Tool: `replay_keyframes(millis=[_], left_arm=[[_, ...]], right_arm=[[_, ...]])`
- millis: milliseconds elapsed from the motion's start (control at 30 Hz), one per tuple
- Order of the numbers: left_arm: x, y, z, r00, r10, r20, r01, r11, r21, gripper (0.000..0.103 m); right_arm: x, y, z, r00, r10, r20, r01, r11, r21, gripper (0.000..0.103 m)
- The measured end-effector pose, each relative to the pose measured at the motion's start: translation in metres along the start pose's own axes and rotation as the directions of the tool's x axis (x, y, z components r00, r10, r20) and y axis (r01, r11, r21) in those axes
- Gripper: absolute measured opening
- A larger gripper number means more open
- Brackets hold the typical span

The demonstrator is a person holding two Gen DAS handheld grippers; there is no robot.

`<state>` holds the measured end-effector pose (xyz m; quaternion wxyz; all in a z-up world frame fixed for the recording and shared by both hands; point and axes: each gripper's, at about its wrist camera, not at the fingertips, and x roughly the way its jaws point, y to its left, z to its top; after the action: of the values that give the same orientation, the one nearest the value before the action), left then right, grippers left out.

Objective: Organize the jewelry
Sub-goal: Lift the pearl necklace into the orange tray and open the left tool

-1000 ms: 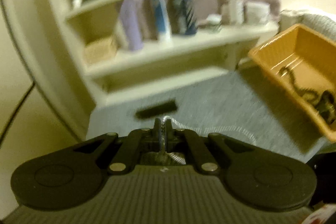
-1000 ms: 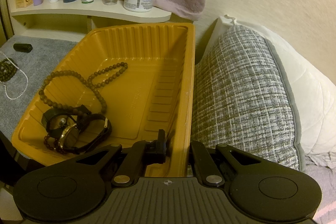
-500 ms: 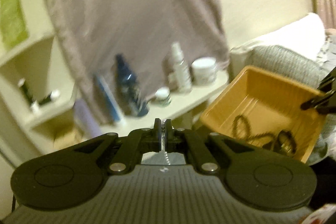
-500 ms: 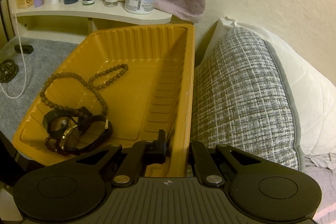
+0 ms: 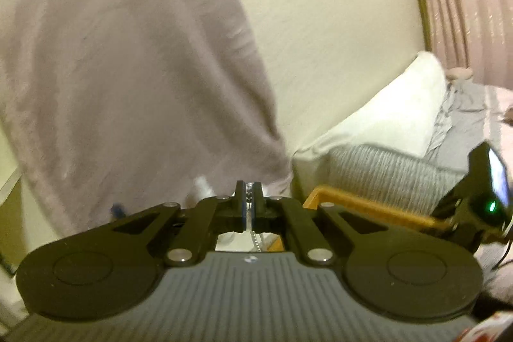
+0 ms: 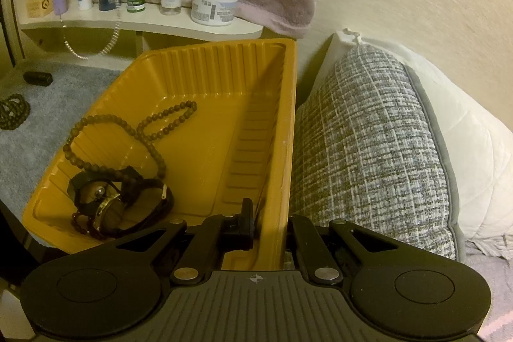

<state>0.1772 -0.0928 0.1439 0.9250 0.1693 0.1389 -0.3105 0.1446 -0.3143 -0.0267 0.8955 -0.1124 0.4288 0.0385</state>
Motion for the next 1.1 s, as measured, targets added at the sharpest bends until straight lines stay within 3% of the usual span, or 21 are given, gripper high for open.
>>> replay_keyframes(millis=[200,433,767,967,1000,1033,1100], left_arm=[[0.027,-0.021,0.010,0.997,-0.082,-0.014,0.082,0.997,0.011,0.002],[0.077,-0.052,-0.014,0.976,-0.173,-0.130,0.176,0.984,0.011,0.002],[0.123,-0.055,-0.040,0.950,-0.203,-0.236,0.199,0.979,-0.042,0.002],[0.133,-0.053,-0.043,0.945,-0.203,-0.255,0.197,0.979,-0.051,0.004],[0.133,-0.052,-0.043,0.944,-0.207,-0.255,0.200,0.978,-0.054,0.006],[0.133,-0.052,-0.043,0.943,-0.213,-0.256,0.206,0.977,-0.056,0.018],[0.132,-0.050,-0.044,0.946,-0.203,-0.253,0.196,0.979,-0.053,0.032]], right_arm=[[-0.001,0.000,0.001,1.000,0.001,0.002,-0.001,1.000,0.002,0.005],[-0.001,0.000,0.000,1.000,0.001,0.002,-0.001,1.000,0.002,0.005],[0.000,0.000,0.000,1.000,0.001,0.002,-0.001,1.000,0.001,0.005],[0.000,0.000,0.000,1.000,0.001,0.002,-0.001,1.000,0.000,0.005],[0.000,0.000,0.000,1.000,0.001,0.002,-0.001,1.000,0.000,0.005],[0.000,0.000,0.000,1.000,0.001,0.002,-0.001,1.000,0.001,0.005],[0.000,0.000,0.000,1.000,0.001,0.002,-0.001,1.000,0.000,0.005]])
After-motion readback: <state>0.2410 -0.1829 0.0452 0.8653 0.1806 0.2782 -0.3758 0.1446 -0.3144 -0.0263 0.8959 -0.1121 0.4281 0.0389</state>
